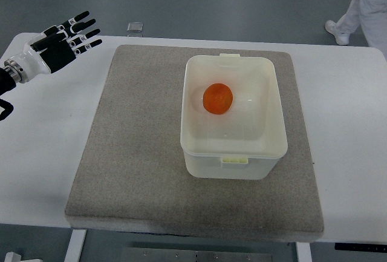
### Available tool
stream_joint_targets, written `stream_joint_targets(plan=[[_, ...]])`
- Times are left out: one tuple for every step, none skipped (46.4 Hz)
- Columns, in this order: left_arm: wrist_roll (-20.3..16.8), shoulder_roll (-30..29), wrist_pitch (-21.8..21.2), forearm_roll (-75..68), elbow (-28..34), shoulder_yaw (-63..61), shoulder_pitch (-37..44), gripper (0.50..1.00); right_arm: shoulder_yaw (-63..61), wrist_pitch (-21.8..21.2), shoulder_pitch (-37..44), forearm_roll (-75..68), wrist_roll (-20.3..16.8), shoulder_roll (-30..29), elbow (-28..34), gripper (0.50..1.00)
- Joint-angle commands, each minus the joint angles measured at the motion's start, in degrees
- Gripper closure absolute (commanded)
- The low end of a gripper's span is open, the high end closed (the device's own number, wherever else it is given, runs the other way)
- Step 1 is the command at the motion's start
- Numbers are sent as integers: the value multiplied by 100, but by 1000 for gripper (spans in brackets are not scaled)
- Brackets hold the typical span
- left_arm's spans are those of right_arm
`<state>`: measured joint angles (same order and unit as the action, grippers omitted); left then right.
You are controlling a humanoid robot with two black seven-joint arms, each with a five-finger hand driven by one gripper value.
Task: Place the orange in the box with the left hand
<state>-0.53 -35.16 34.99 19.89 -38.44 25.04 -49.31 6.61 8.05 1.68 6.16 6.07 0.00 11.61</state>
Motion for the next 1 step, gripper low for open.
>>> stream_joint_targets(plan=[[1, 9, 1, -3, -6, 1, 0, 508, 16, 3, -1, 16, 0, 0, -1, 556]])
